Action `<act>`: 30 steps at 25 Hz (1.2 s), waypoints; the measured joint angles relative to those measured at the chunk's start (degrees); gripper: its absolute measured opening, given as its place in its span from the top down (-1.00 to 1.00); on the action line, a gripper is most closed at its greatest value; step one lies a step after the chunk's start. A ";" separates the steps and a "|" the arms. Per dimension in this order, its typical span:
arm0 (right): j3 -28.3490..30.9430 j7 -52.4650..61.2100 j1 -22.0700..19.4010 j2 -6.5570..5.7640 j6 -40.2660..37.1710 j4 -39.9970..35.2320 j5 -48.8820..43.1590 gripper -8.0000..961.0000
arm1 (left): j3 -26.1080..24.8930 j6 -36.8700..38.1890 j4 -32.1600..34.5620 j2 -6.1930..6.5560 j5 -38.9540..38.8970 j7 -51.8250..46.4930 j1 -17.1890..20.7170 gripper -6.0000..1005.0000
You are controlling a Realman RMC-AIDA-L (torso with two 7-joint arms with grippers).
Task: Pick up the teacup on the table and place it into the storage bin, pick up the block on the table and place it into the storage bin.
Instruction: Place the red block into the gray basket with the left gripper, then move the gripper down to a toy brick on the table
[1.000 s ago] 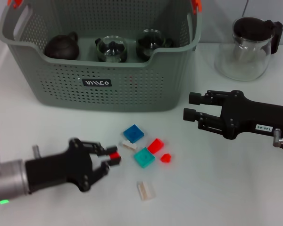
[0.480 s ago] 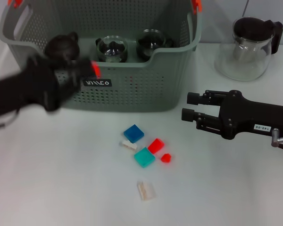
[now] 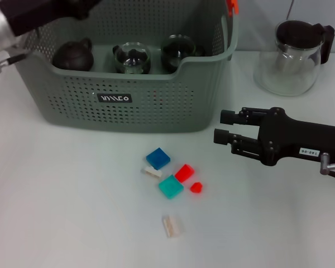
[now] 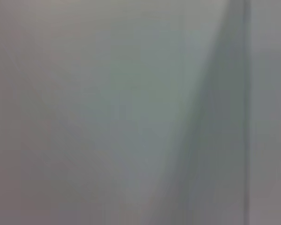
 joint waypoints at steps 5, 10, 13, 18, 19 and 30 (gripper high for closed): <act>0.13 0.03 0.08 0.00 0.00 0.00 0.00 -0.09 | 18.84 -19.65 6.23 -1.00 1.51 -6.82 0.30 0.51; 0.16 0.08 0.05 0.00 0.04 0.00 0.00 -0.09 | 27.15 -31.32 8.33 -2.37 6.70 -15.57 -0.41 0.43; 0.19 -0.06 -0.11 -0.02 0.08 0.00 0.11 -0.08 | 26.70 -32.99 8.62 -3.07 6.83 -17.16 -0.54 0.38; 0.19 -0.24 -0.24 -0.09 0.10 0.00 0.25 -0.08 | 26.25 -31.28 11.28 -3.40 0.64 -16.85 2.05 0.30; 0.19 -0.25 -0.21 -0.09 0.12 0.00 0.26 -0.08 | 26.13 -30.31 11.78 -3.41 -1.30 -16.62 2.78 0.29; 0.19 -0.34 -0.09 0.07 1.04 0.00 0.31 -0.08 | 13.92 2.45 3.39 -3.85 -18.55 -2.63 15.00 -0.56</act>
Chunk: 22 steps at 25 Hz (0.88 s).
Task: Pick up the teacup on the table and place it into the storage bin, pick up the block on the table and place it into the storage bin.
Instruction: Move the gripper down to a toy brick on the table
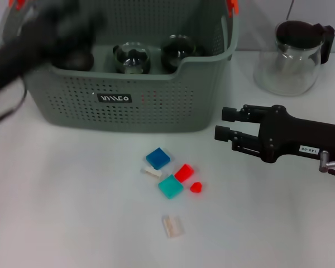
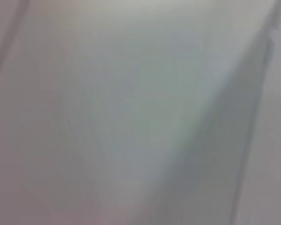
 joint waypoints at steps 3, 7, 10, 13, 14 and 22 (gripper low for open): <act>0.00 0.00 -0.11 0.03 0.20 0.00 0.06 -0.08 | -0.43 5.61 0.29 -0.85 5.51 7.14 4.17 -0.70; 0.00 0.26 0.04 0.08 0.27 0.00 0.06 -0.08 | -0.78 9.20 1.96 -2.72 15.12 13.22 8.56 -0.80; 0.00 0.38 0.10 0.10 0.28 0.00 0.06 -0.08 | -0.69 9.19 1.88 -3.26 20.79 14.81 9.43 -0.74; 0.00 0.44 0.11 0.13 0.28 0.00 0.07 -0.09 | -0.17 9.01 -0.60 -3.55 26.03 19.43 9.59 -0.68; 0.00 0.46 0.11 0.15 0.28 0.00 0.07 -0.09 | 0.25 9.16 -1.76 -3.58 27.59 21.74 9.44 -0.66; 0.00 0.50 0.13 0.19 0.26 0.00 0.02 -0.08 | 3.56 3.32 -11.56 -3.86 31.01 29.40 6.84 -0.17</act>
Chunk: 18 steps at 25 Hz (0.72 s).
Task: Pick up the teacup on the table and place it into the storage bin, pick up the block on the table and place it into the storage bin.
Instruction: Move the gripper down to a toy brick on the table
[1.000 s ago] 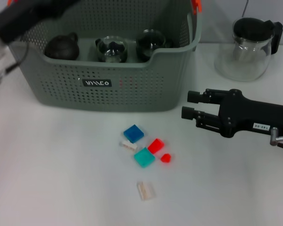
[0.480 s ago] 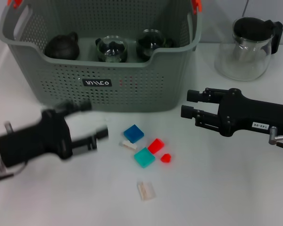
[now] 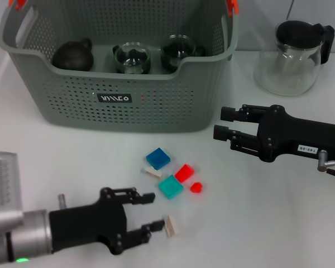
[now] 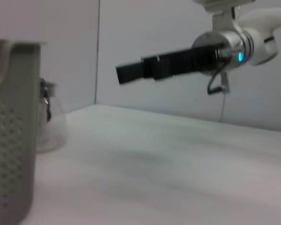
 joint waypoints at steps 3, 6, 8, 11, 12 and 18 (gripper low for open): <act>0.00 0.02 0.00 0.00 -0.07 0.00 0.00 -0.08 | 1.71 -2.72 -3.38 -0.04 0.69 3.74 -0.79 -0.04; 0.00 0.03 -0.01 -0.01 -0.11 -0.02 0.02 -0.08 | 3.90 -4.77 -5.29 -0.33 0.57 5.46 -1.28 -0.02; 0.00 0.03 0.01 -0.06 -0.16 -0.07 0.03 -0.08 | 4.31 -6.00 -7.08 -0.27 0.42 5.40 -2.04 -0.03; -0.01 0.03 0.07 -0.09 -0.20 -0.08 0.03 -0.08 | 4.01 -7.52 -8.38 -0.23 0.27 5.29 -2.79 -0.10; 0.00 0.03 0.07 -0.10 -0.21 -0.08 0.03 -0.08 | 3.84 -7.80 -8.46 -0.26 0.08 5.35 -2.84 -0.14; 0.00 0.03 0.08 -0.08 -0.19 -0.09 0.03 -0.08 | 3.87 -10.09 -9.58 -0.40 -1.39 6.09 -3.64 -0.28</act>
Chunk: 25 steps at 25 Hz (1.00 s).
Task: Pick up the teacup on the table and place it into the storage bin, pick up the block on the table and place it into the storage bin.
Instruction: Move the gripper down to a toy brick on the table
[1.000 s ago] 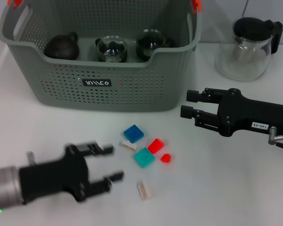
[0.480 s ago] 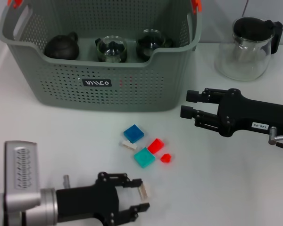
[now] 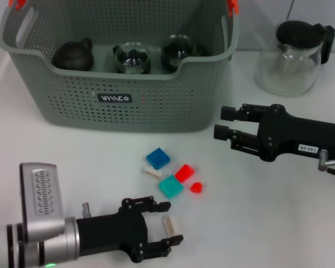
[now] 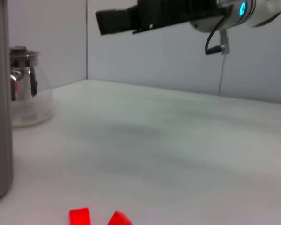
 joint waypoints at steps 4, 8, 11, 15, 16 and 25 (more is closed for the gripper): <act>0.00 0.00 0.00 0.00 0.13 0.00 -0.01 -0.09 | 0.28 -1.41 -0.43 -0.01 0.00 0.24 -0.53 -0.36; 0.00 0.00 0.00 -0.04 0.15 0.00 -0.01 -0.09 | 0.35 -2.38 -1.33 -0.01 0.00 0.67 -1.10 -0.37; 0.00 0.00 0.00 -0.06 0.17 0.00 -0.01 -0.09 | 0.36 -3.20 -2.17 -0.01 0.01 1.09 -1.61 -0.36; 0.00 0.00 0.00 -0.19 0.19 0.00 0.00 -0.09 | 0.37 -4.12 -2.79 -0.01 0.12 1.15 -2.20 -0.36; 0.00 0.00 0.00 -0.20 0.19 0.00 -0.01 -0.08 | 0.36 -4.12 -2.81 -0.01 0.11 1.15 -2.21 -0.35; 0.03 0.00 0.00 -0.31 0.20 0.08 -0.01 -0.08 | 0.36 -4.72 -2.77 0.00 0.39 1.20 -2.49 -0.34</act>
